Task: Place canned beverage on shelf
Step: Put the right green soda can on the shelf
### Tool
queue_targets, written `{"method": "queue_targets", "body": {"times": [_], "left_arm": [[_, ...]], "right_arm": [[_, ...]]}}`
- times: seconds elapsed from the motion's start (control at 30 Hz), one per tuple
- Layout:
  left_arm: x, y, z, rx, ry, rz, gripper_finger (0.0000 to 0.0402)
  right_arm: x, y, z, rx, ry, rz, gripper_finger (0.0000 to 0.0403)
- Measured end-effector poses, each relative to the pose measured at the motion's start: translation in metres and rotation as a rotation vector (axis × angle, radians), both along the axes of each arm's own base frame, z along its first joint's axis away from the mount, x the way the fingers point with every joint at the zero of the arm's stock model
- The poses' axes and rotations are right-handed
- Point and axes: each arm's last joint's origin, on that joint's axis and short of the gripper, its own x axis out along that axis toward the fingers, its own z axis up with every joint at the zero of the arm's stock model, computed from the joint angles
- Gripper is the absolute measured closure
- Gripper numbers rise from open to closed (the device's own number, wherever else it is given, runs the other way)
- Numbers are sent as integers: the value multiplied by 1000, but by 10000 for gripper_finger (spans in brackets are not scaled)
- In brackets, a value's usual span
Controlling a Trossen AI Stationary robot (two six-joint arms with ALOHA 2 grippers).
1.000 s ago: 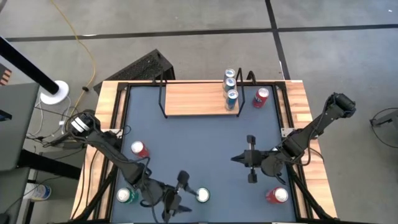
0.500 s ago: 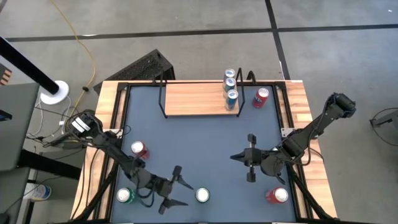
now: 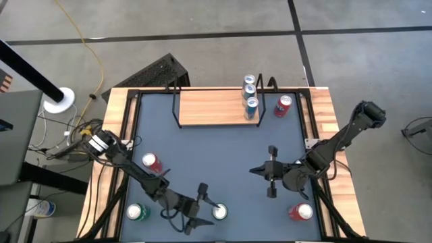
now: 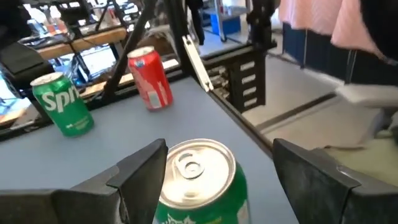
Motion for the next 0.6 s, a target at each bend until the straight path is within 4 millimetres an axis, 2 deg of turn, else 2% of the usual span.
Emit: {"method": "queue_targets", "body": {"times": [0.1, 0.27, 0.6], "left_arm": [[6, -3, 7, -6, -37, -1, 123], [8, -1, 5, 1, -20, 4, 123], [26, 25, -5, -114, 96, -61, 121]], "right_arm": [[1, 1, -3, -4, 10, 0, 403], [7, 5, -14, -24, 47, -8, 403], [15, 4, -23, -40, 71, -28, 403]]}}
